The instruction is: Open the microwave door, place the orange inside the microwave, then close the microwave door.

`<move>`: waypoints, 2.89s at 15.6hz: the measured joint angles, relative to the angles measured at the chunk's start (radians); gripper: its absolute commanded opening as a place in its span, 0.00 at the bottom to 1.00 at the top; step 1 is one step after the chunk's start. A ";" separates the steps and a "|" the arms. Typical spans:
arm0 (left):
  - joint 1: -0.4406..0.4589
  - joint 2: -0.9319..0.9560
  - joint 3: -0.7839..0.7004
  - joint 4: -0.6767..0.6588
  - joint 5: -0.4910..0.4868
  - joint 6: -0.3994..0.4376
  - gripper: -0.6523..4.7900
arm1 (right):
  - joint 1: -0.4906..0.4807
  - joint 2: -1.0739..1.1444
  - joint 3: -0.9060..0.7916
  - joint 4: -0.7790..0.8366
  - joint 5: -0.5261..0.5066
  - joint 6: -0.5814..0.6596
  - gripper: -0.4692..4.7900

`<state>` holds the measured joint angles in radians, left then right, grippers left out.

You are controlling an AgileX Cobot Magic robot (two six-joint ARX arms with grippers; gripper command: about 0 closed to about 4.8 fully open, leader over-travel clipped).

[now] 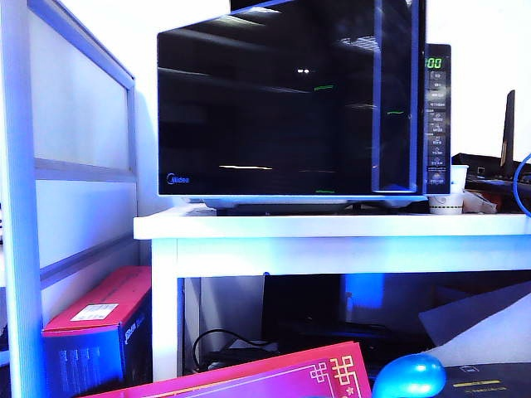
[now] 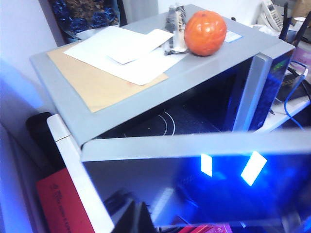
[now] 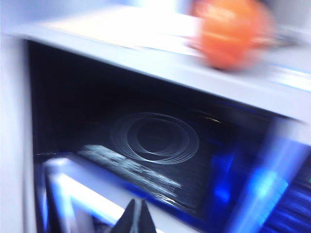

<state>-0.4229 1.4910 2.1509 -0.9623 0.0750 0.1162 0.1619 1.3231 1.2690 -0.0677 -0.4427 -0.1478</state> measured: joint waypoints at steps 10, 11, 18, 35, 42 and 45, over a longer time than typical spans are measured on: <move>0.002 0.028 0.001 0.045 0.034 0.000 0.11 | 0.006 -0.045 0.003 0.022 0.185 -0.011 0.09; 0.002 0.050 0.001 0.065 0.058 0.000 0.11 | 0.006 -0.045 0.003 -0.002 0.152 -0.014 0.09; 0.002 0.189 0.000 0.166 0.125 -0.019 0.11 | 0.006 -0.045 0.003 -0.156 -0.105 -0.048 0.09; -0.084 0.385 -0.002 0.285 0.211 -0.027 0.11 | 0.006 -0.052 0.003 -0.082 -0.229 -0.034 0.09; -0.085 0.388 0.005 0.184 0.145 -0.012 0.11 | 0.006 -0.051 0.003 -0.198 -0.376 -0.033 0.09; -0.085 0.387 0.006 0.175 0.145 -0.012 0.11 | 0.008 -0.051 0.003 -0.274 -0.483 -0.031 0.09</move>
<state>-0.5079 1.8778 2.1571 -0.7872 0.2195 0.1043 0.1703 1.2716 1.2724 -0.3412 -0.9260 -0.1787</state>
